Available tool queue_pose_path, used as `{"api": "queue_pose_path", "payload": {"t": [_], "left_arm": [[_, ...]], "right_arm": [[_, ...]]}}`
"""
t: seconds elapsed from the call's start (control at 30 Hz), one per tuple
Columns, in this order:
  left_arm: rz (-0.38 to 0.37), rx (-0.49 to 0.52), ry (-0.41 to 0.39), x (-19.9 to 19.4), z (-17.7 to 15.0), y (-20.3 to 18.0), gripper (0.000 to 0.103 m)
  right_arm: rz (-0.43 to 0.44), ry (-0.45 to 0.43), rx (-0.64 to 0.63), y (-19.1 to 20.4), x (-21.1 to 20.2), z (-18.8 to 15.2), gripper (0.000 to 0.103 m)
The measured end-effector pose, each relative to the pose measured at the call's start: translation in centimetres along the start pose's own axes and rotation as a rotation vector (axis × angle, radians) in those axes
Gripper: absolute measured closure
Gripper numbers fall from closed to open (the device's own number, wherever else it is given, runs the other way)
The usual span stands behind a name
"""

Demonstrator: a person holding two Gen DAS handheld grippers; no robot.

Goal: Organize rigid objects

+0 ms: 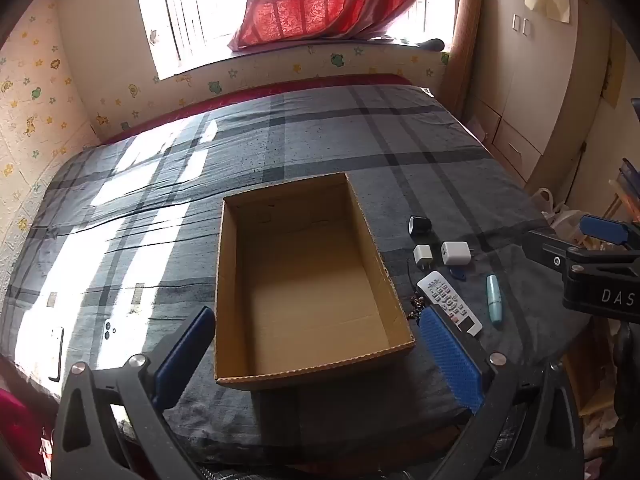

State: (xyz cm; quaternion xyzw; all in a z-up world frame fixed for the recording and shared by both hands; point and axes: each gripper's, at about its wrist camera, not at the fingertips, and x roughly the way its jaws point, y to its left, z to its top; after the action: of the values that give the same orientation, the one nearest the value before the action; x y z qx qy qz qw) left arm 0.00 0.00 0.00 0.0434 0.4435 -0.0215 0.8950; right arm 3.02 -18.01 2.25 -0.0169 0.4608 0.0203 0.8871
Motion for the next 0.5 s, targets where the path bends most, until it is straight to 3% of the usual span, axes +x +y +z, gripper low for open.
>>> {"api": "queue_pose_path", "payload": {"t": [0.5], "left_arm": [[0.0, -0.001, -0.027, -0.32, 0.08, 0.16, 0.0]], "right_arm": [[-0.007, -0.009, 0.004, 0.02, -0.14, 0.44, 0.0]]}}
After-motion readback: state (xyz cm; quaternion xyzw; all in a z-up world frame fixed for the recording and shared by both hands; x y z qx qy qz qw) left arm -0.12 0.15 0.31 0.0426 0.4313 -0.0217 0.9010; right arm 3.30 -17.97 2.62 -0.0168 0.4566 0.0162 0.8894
